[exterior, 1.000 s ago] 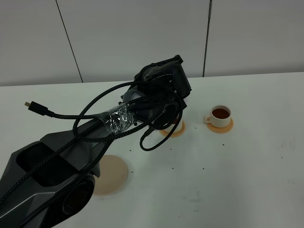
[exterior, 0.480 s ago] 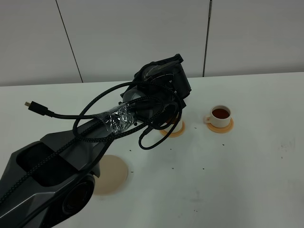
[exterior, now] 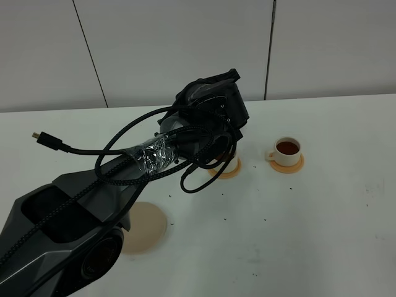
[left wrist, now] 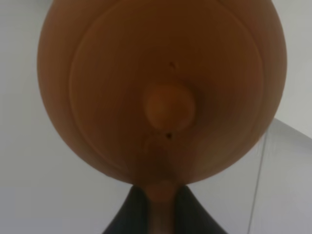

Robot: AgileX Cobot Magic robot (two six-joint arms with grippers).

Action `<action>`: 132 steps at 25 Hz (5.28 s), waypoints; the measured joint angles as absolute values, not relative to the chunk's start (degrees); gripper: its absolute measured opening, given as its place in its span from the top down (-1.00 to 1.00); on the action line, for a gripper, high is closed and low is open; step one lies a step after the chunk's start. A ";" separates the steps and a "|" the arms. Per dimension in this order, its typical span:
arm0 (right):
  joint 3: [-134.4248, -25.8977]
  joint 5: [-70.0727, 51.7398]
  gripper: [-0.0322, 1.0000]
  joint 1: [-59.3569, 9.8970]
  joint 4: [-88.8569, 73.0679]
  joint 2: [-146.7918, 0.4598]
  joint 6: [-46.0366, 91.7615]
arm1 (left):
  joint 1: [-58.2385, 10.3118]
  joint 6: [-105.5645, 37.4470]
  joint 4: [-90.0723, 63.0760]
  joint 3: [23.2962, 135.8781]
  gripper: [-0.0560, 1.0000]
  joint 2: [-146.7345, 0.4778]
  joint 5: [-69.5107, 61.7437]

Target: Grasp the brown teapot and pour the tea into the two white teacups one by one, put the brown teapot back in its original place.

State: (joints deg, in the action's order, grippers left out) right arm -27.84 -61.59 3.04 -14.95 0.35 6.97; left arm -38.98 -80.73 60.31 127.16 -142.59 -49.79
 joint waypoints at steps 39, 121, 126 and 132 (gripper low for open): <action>-27.84 -61.59 0.47 3.04 -14.95 0.35 6.98 | -39.41 -82.15 62.39 127.16 0.56 -142.59 -48.69; -27.84 -61.59 0.47 3.04 -14.95 0.35 6.97 | -40.74 -86.71 63.51 127.16 0.56 -142.59 -47.43; -27.84 -61.59 0.47 3.04 -14.95 0.35 6.97 | -40.74 -86.75 63.13 127.16 0.56 -142.59 -47.55; -27.84 -61.59 0.47 3.04 -14.95 0.35 6.97 | -40.74 -87.72 63.01 127.16 0.56 -142.59 -48.68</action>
State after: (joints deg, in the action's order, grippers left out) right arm -27.84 -61.59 3.04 -14.95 0.35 6.97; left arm -40.74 -87.72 63.01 127.16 -142.59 -48.68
